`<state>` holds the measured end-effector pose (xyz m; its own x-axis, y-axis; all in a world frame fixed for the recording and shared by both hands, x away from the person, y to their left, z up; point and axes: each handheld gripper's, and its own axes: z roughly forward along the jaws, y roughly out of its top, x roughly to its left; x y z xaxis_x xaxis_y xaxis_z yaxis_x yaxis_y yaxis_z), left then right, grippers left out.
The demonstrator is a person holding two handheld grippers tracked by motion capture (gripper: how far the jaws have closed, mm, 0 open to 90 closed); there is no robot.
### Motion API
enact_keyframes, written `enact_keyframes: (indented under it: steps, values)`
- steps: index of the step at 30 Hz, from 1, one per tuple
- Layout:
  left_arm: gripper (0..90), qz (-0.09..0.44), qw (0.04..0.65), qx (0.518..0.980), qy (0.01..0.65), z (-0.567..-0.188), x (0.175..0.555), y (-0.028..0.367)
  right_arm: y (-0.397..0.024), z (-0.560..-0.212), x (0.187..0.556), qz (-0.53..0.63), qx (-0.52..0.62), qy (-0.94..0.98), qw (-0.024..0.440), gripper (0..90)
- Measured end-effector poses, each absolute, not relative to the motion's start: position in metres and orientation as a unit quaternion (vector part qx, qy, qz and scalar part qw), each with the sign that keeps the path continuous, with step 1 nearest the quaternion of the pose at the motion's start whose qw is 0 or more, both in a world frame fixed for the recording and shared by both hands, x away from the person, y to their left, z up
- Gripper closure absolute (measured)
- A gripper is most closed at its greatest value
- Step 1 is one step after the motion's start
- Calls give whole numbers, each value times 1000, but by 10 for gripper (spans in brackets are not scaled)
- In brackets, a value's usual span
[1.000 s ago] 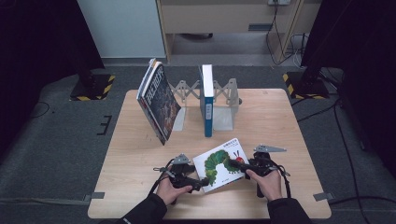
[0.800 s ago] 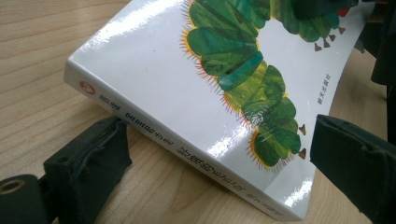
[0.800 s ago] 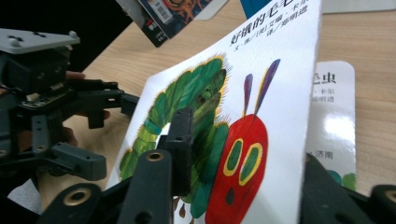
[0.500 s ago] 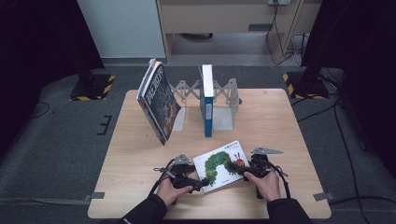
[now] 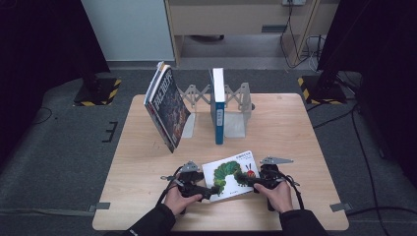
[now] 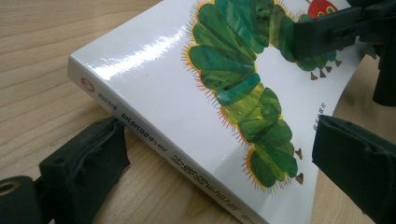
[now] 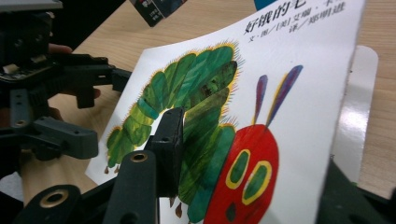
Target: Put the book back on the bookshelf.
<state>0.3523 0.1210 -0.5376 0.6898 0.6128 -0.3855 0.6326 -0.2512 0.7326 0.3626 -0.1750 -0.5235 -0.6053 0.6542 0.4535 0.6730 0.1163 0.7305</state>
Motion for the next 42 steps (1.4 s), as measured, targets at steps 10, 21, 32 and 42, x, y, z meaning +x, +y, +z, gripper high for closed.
enact_keyframes:
  steps: [10, 21, 32, 42]
  values:
    - [39, -6, 466, 794, 390, -537, 354, 122, -178, -514, 363, -551, -421, -719, 60, 761]
    - [4, -21, 475, 792, 383, -539, 354, 122, -176, -506, 361, -579, -405, -702, 81, 820]
    - [0, -37, 482, 790, 377, -540, 354, 119, -177, -509, 363, -567, -401, -716, 65, 766]
    - [9, -38, 485, 787, 380, -540, 355, 120, -173, -521, 365, -510, -438, -740, 5, 469]
